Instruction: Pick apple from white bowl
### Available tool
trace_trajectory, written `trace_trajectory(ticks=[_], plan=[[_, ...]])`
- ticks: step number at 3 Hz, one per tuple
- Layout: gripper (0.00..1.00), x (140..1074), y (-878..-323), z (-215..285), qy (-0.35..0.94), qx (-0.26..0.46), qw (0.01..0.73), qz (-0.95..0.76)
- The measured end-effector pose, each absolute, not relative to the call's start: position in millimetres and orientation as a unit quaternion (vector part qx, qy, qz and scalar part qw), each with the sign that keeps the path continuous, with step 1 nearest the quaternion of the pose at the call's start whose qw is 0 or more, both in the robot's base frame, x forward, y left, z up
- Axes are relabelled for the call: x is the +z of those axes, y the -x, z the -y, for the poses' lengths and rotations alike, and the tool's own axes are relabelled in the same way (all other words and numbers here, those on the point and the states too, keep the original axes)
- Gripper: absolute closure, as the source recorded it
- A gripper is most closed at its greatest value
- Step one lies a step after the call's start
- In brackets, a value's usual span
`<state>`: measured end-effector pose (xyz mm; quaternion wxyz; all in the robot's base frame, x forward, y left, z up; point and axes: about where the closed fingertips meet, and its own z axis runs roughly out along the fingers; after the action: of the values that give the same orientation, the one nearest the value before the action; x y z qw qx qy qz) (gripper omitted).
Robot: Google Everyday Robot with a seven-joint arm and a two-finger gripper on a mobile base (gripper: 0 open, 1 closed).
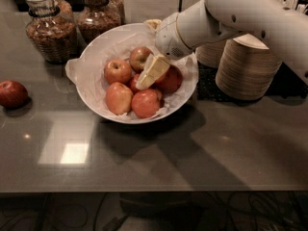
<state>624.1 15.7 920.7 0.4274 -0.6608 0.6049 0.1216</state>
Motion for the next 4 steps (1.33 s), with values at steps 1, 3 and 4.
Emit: trace_trajectory(ticks=[1, 3, 4], plan=[[0.01, 919.8, -631.4, -19.4, 0.665, 0.117, 0.425, -0.603], [0.04, 922.4, -636.0, -18.6, 0.664, 0.107, 0.428, -0.604], [0.0, 922.4, -636.0, -18.6, 0.664, 0.107, 0.428, -0.604]])
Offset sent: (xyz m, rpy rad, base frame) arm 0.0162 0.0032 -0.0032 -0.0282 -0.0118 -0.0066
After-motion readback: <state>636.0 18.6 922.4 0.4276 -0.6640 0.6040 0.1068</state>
